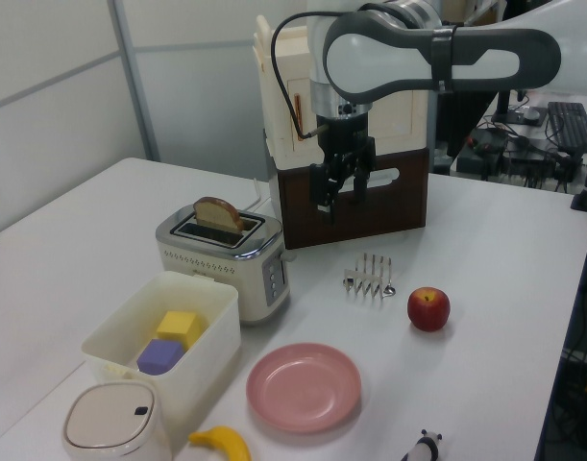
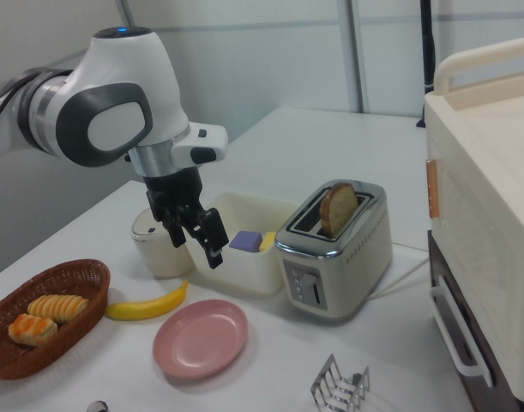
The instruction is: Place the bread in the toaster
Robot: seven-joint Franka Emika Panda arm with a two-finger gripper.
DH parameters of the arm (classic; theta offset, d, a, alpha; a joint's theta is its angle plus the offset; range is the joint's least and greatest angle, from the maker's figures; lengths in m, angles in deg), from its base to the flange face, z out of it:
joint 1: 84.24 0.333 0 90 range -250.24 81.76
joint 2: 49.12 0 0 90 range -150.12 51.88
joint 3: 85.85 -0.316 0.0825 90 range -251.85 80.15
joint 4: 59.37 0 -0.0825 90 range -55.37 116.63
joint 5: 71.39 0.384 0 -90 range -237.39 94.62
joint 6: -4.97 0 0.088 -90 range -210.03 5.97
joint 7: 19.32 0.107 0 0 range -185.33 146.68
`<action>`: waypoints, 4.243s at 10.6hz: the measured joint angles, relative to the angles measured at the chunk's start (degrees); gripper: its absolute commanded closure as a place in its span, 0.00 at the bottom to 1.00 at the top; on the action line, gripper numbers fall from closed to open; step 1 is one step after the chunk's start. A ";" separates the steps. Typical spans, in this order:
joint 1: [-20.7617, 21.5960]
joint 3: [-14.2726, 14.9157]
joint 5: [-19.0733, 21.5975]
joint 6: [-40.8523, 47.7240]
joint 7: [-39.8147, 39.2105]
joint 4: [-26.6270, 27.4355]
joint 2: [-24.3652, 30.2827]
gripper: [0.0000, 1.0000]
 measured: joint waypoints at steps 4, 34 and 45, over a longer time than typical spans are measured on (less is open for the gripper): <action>0.00 -0.09 0.00 0.00 0.07 0.14 0.00 0.00; -0.37 -0.90 -1.43 -2.75 -1.07 -0.30 -1.69 0.00; -7.60 -0.53 -5.27 -13.37 -10.51 0.02 -11.93 0.00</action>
